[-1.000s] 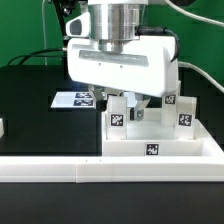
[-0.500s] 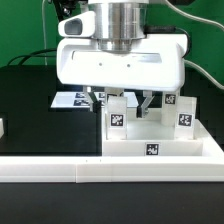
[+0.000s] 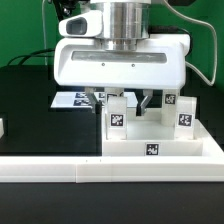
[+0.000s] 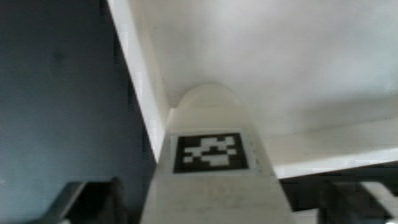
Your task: Assemble square table
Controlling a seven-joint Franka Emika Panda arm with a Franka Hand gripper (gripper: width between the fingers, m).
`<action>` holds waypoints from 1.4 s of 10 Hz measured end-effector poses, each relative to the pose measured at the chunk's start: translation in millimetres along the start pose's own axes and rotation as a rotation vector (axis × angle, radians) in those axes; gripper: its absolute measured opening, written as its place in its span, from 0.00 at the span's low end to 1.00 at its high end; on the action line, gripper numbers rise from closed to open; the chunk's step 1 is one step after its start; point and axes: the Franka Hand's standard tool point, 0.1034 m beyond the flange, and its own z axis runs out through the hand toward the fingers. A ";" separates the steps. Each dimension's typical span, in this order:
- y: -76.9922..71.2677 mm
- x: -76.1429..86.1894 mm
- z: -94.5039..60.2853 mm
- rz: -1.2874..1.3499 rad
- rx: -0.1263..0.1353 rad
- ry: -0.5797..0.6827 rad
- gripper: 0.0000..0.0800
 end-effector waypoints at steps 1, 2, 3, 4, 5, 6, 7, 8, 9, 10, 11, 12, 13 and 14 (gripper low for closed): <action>0.1 0.0 0.0 0.000 0.000 0.000 0.53; 0.6 0.1 0.0 0.001 -0.001 0.000 0.53; 1.7 0.3 -0.1 0.010 -0.001 0.000 0.36; 1.9 0.4 -0.1 0.030 -0.001 0.000 0.36; 2.2 0.4 -0.1 0.030 -0.002 0.000 0.36; 2.2 0.4 -0.1 0.067 0.000 0.001 0.36; 4.6 0.7 -0.1 0.152 -0.003 0.001 0.36; 8.4 0.9 0.1 0.225 -0.005 0.004 0.36; 14.2 1.0 0.3 0.319 -0.011 0.020 0.36; 18.1 -0.2 0.3 0.401 -0.015 0.033 0.36; 23.1 -1.8 0.3 0.509 -0.019 0.049 0.36; 27.8 -3.6 0.3 0.584 -0.026 0.065 0.37; 31.0 -3.9 0.1 0.616 -0.031 0.069 0.37; 31.4 -4.0 0.7 0.683 -0.029 0.070 0.47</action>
Offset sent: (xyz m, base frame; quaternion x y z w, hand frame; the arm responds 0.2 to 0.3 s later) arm 0.0000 0.0000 0.0000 0.0000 0.0000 0.0650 0.9979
